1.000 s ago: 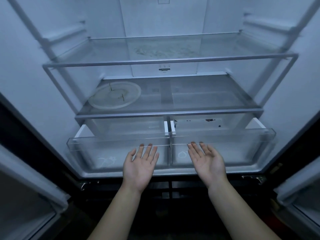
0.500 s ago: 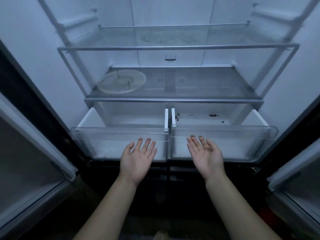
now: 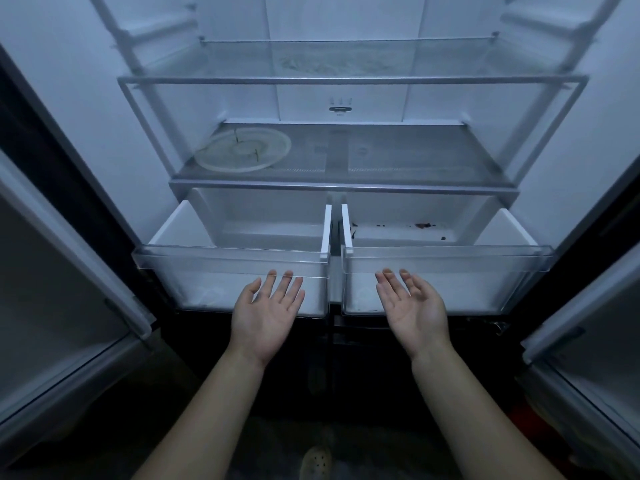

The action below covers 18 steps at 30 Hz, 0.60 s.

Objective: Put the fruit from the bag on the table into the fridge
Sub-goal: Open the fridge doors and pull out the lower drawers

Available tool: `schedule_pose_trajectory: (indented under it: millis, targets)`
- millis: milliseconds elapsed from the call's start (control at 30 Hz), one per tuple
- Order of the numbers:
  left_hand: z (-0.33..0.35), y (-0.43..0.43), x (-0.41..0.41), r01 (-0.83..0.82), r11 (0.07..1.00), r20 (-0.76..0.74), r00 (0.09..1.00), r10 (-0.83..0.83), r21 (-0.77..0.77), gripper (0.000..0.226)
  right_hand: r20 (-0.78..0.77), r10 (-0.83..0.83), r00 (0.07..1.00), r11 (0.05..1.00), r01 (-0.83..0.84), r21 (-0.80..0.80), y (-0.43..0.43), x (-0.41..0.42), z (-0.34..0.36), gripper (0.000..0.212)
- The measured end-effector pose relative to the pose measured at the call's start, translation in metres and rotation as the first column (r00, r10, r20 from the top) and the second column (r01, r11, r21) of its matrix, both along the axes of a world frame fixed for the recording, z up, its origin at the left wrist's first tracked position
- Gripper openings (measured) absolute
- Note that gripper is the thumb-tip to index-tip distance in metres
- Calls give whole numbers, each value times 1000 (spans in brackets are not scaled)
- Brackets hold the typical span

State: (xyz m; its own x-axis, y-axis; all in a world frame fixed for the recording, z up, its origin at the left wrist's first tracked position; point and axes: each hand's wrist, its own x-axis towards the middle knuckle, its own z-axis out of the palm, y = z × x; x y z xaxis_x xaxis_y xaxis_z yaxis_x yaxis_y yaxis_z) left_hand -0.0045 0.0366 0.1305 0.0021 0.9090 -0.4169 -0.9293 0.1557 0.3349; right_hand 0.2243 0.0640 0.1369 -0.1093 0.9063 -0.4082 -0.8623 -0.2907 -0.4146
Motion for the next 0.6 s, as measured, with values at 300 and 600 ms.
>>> schedule_pose_trajectory:
  millis: [300, 600]
  targets:
    - [5, -2, 3, -2, 1000, -31, 1000, 2, 8, 48, 24, 37, 999, 999, -38, 3, -8, -4, -5, 8]
    - [20, -11, 1, 121, 993, -249, 961, -121, -14, 48, 221, 92, 971, 994, -101, 30, -18, 3, -3, 26]
